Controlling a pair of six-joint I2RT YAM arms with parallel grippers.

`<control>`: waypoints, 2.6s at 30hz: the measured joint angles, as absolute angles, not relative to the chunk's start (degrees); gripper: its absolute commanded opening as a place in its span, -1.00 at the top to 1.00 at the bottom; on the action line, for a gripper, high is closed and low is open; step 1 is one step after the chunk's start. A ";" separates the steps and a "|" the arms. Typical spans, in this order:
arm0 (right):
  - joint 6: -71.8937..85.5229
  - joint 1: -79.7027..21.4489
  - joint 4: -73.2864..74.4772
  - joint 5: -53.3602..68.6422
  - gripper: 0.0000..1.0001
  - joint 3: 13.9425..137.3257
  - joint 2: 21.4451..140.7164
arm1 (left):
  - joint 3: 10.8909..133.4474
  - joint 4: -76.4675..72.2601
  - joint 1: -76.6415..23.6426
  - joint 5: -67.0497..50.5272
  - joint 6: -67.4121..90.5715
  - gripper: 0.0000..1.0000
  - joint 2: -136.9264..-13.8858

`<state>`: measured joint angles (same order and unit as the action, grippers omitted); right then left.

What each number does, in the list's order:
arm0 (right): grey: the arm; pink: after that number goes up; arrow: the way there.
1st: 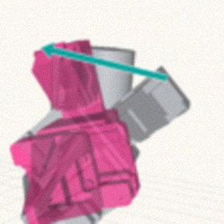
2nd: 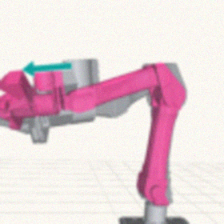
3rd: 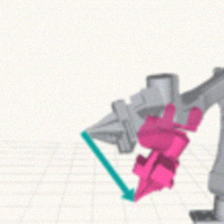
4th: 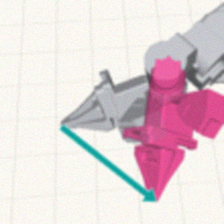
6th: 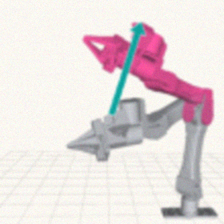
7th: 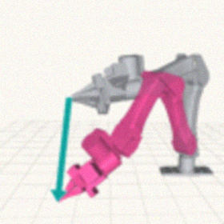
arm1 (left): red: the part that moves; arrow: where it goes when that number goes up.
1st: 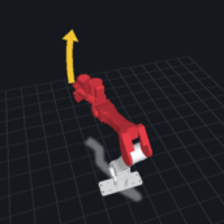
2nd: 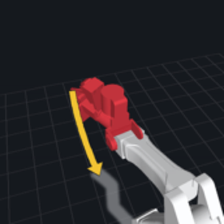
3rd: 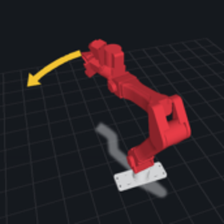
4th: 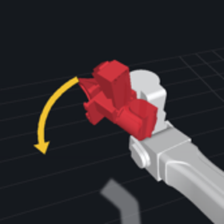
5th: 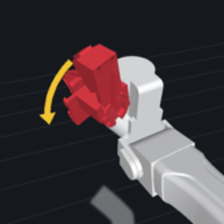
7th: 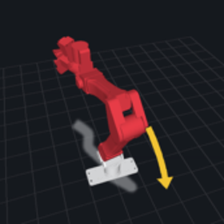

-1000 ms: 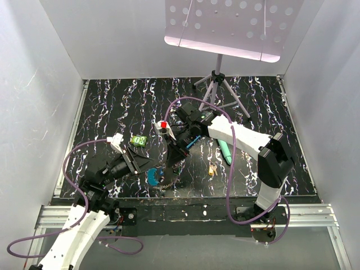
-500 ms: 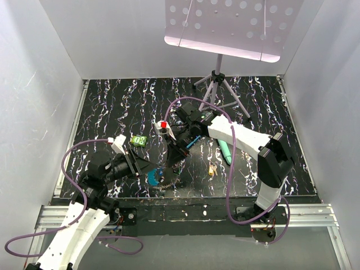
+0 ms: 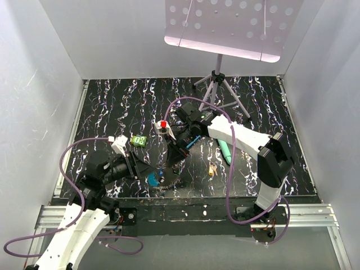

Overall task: Put the keys on the keyring
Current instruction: Adjust the keyring.

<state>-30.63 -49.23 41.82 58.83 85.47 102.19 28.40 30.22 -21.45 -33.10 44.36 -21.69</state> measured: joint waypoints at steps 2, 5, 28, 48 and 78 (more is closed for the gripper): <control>-30.37 -49.12 41.85 58.98 0.87 85.47 102.21 | 29.85 31.42 -21.45 -32.73 40.51 -0.11 -21.23; -30.24 -48.90 41.85 59.20 0.87 85.49 102.21 | 32.80 32.67 -21.45 -32.42 34.17 -0.22 -20.93; -31.73 -45.74 43.77 63.24 0.87 85.84 101.27 | 35.24 30.85 -21.45 -36.05 23.86 -0.18 -27.73; -31.35 -44.21 44.01 66.19 0.88 86.89 100.68 | 34.09 26.04 -21.45 -36.62 21.80 -0.14 -26.20; -30.11 -44.21 43.99 67.55 0.88 86.91 100.66 | 34.09 15.35 -21.47 -42.72 23.86 0.66 -36.27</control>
